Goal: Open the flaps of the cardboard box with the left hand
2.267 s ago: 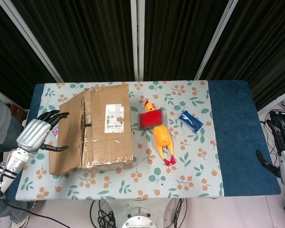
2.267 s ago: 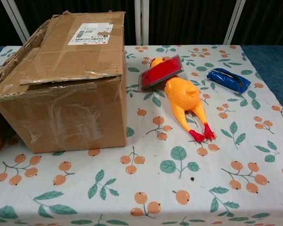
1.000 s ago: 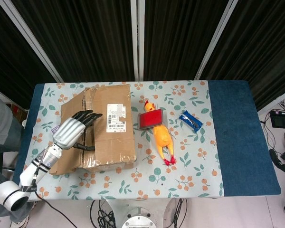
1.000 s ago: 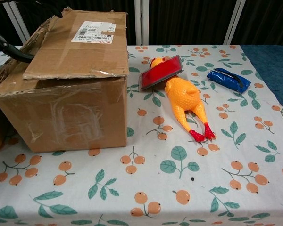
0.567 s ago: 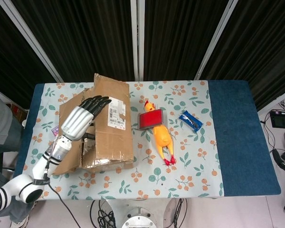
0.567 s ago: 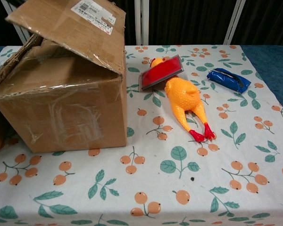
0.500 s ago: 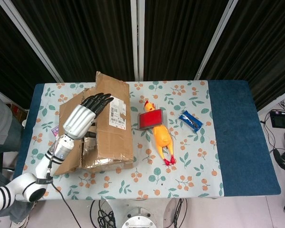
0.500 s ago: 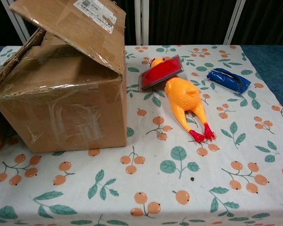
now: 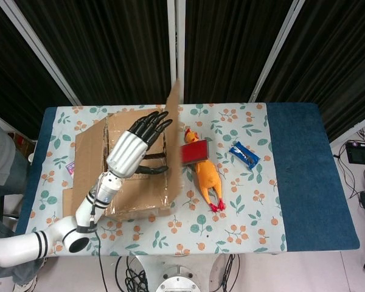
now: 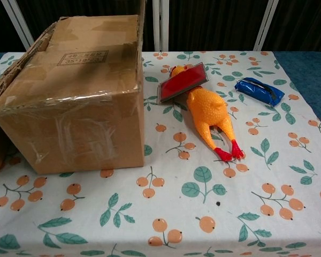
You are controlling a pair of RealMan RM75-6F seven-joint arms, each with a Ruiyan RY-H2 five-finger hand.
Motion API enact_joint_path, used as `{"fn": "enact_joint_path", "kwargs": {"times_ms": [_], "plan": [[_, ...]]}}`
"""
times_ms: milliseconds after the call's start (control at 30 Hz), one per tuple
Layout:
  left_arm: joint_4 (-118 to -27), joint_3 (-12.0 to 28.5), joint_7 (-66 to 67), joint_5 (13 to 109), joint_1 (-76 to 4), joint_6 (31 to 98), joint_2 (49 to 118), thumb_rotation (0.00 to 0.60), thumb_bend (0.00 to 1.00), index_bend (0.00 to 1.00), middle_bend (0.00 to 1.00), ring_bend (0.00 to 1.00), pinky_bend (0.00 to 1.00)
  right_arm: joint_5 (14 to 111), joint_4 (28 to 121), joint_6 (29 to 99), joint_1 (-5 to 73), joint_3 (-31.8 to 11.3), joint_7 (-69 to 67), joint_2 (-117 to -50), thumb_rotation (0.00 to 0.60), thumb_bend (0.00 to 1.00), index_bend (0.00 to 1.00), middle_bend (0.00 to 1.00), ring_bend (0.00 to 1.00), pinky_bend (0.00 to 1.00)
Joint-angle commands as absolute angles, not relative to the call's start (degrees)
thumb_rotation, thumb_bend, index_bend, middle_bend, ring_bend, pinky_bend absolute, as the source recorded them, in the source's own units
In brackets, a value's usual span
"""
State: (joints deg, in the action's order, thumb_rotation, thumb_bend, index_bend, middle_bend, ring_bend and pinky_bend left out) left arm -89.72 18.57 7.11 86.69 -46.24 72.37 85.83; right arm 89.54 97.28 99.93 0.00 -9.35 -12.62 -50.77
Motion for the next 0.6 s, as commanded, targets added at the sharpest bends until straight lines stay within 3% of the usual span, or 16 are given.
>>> {"fn": "enact_joint_path", "kwargs": {"times_ms": [33, 367, 600], "plan": [[-88.4, 20.4, 7.8, 87.1, -49.0, 72.3, 88.1, 0.478, 0.06, 0.05, 0.0, 0.05, 0.18, 89.4, 96.9, 100.1, -0.2, -9.4, -13.2, -50.8, 0.6, 0.21, 0.0, 0.0, 0.0, 0.0], [-87.8, 20.8, 9.5, 86.1, -52.0, 70.0, 89.2, 0.495, 0.06, 0.05, 0.0, 0.05, 0.18, 89.0, 95.2, 100.2, -0.4, -9.4, -15.4, -50.9, 0.6, 0.21, 0.0, 0.0, 0.0, 0.0], [-92.5, 18.4, 10.3, 81.6, -48.3, 67.7, 82.8, 0.516, 0.07, 0.05, 0.05, 0.06, 0.18, 89.9, 95.1, 99.8, -0.1, -9.2, -15.2, -50.7, 0.6, 0.21, 0.0, 0.0, 0.0, 0.0]]}}
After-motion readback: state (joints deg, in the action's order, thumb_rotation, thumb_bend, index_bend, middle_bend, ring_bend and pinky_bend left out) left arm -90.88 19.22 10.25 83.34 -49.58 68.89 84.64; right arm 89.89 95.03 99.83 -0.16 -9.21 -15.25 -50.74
